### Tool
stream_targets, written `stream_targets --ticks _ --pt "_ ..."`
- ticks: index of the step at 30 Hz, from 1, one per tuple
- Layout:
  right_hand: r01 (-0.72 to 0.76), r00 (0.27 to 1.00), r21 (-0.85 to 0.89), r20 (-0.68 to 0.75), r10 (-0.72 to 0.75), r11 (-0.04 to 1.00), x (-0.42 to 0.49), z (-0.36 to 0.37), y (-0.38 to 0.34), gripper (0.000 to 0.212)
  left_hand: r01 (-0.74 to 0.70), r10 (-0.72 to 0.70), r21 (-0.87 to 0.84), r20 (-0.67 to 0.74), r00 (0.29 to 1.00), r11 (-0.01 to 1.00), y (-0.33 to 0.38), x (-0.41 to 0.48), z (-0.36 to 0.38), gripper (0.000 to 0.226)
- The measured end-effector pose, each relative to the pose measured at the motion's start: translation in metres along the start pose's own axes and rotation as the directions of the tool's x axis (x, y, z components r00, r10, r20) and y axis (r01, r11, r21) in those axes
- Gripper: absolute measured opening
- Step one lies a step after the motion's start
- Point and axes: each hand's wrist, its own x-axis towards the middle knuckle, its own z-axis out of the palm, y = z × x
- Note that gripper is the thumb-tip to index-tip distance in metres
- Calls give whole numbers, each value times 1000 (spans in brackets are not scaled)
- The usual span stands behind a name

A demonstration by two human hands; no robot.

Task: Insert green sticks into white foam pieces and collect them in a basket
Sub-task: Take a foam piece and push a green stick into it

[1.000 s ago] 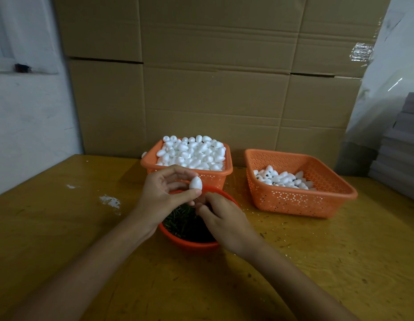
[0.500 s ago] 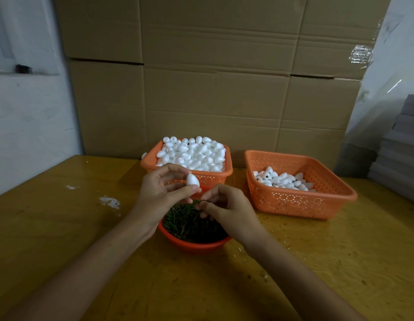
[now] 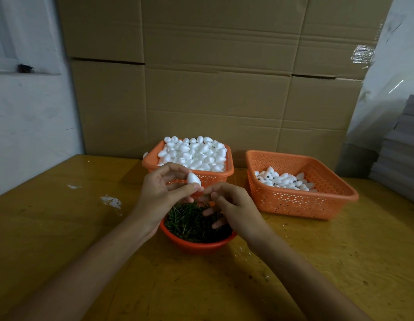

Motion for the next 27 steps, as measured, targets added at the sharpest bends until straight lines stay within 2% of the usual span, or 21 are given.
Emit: stream_targets --ticks 6,11,21,27 --pt "-25 1000 67 3 25 997 0 -1 0 16 -7 7 -7 2 1000 1000 0 0 0 44" --pt "20 1000 42 -1 -20 999 0 -2 0 14 1 -1 -2 6 1000 1000 0 -1 -1 42" --pt "-5 1000 111 -26 8 994 2 -6 1 18 -9 9 -9 6 1000 1000 -1 0 -1 42" --pt "-11 999 37 -31 12 999 2 -3 3 8 -3 3 -11 11 1000 1000 -1 1 0 40"
